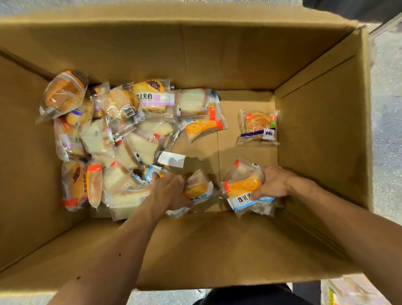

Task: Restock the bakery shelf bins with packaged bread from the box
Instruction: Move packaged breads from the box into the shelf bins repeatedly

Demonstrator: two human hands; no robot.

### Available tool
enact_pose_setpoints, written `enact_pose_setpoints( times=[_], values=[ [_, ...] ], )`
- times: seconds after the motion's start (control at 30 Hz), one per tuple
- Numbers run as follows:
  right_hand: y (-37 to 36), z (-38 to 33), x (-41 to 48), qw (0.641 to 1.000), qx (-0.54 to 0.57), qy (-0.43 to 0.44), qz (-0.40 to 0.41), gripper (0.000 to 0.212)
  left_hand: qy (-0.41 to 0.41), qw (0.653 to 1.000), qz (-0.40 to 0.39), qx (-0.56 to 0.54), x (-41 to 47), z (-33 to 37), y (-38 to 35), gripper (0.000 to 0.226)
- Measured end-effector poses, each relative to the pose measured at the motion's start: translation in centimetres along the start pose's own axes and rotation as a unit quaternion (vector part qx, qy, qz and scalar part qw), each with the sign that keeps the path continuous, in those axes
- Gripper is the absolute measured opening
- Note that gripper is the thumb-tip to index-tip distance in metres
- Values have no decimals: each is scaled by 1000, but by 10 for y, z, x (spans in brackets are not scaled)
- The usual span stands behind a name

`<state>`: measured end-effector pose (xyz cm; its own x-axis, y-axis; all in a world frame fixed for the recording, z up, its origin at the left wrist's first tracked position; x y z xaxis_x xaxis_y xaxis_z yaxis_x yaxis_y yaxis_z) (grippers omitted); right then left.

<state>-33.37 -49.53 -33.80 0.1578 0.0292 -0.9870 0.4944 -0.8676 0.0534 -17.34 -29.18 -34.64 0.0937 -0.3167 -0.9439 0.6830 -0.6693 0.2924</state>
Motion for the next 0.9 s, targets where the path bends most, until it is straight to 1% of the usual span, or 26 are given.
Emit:
enact_pose_setpoints(
  times=[0.03, 0.1, 0.13, 0.17, 0.2, 0.23, 0.27, 0.3, 0.33, 0.37, 0.4, 0.43, 0.47, 0.5, 0.57, 0.6, 0.67, 0.7, 0.77, 0.83, 0.9],
  values=[
    [0, -4, -11, 1000, 12, 13, 11, 33, 4, 999, 1, -52, -14, -7, 6, 65],
    [-1, -12, -31, 998, 41, 34, 37, 31, -26, 978, -7, -205, -48, -18, 19, 63],
    [-1, -18, -43, 996, 54, 50, 47, 34, -43, 955, 4, -293, -69, -23, 27, 53],
    [-4, -27, -56, 993, 77, 68, 53, 38, -58, 930, 24, -362, -89, -30, 34, 35],
    [-7, -35, -70, 988, 109, 85, 61, 43, -70, 905, 29, -419, -110, -37, 40, 27],
    [-10, -42, -85, 980, 155, 99, 70, 44, -86, 881, 29, -464, -128, -42, 45, 25],
    [-15, -49, -100, 970, 203, 111, 80, 38, -116, 871, 10, -478, -144, -45, 48, 17],
    [-23, -56, -116, 958, 247, 121, 81, 29, -149, 870, -1, -470, -158, -48, 50, 31],
    [-32, -63, -131, 946, 282, 133, 85, 24, -172, 865, -13, -470, -170, -52, 49, 52],
    [-40, -69, -145, 935, 309, 145, 100, 23, -204, 846, -25, -492, -178, -56, 49, 65],
    [-50, -76, -160, 920, 337, 159, 123, 25, -219, 829, -37, -513, -188, -60, 47, 65],
    [-61, -82, -173, 902, 369, 176, 142, 32, -237, 818, -38, -523, -203, -60, 44, 54],
    [-75, -91, -188, 883, 397, 197, 156, 41, -256, 809, -42, -528, -217, -60, 40, 36],
    [-89, -96, -201, 866, 423, 212, 163, 51, -274, 800, -44, -533, -229, -57, 37, 25],
    [-121, -103, -228, 830, 472, 240, 178, 64, -317, 793, -40, -518, -260, -47, 31, 24],
    [-134, -106, -243, 808, 495, 260, 187, 63, -335, 790, -32, -512, -272, -43, 31, 28],
    [-155, -115, -277, 763, 528, 316, 200, 51, -372, 780, -26, -502, -301, -31, 31, 37],
    [-163, -120, -295, 742, 535, 349, 200, 45, -383, 778, -14, -499, -314, -26, 33, 40],
    [-182, -120, -332, 695, 559, 405, 201, 41, -410, 775, 15, -480, -343, -6, 38, 47],
    [-199, -105, -364, 651, 585, 429, 222, 39, -437, 776, 38, -453, -374, 23, 39, 53],
    [-218, -82, -392, 617, 609, 431, 252, 33, -464, 780, 64, -415, -404, 57, 39, 53]
  ],
)
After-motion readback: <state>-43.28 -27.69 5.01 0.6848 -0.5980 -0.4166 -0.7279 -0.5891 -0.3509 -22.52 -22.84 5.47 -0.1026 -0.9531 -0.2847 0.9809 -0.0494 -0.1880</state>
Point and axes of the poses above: each hand's wrist, its own x-axis towards the middle knuckle, its own y-axis out of the back of the hand, z = x × y, the point moved 6 cm from there along x, towards the middle knuckle, and after that the axes turned 11 degrees about -z, right-handed, at the moved point
